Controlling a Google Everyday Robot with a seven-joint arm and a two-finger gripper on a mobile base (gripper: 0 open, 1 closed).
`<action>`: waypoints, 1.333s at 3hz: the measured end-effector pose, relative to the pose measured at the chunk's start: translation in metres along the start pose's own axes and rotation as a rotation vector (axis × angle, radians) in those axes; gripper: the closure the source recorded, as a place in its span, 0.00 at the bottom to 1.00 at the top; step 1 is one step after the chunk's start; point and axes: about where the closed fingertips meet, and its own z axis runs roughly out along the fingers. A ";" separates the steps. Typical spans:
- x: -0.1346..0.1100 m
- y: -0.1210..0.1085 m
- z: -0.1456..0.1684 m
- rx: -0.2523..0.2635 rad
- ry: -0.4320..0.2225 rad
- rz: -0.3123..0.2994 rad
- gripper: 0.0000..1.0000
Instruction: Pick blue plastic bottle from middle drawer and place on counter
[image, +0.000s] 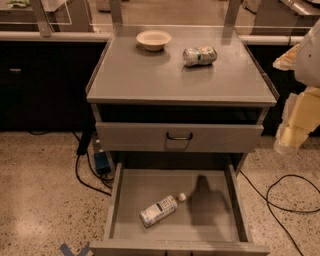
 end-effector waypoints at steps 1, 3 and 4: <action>0.000 0.000 0.000 0.000 0.000 0.000 0.00; 0.005 0.026 0.108 -0.076 -0.074 -0.039 0.00; -0.002 0.043 0.159 -0.123 -0.097 -0.072 0.00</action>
Offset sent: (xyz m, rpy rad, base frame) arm 0.0121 0.0030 -0.1320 0.0601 0.0341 0.0734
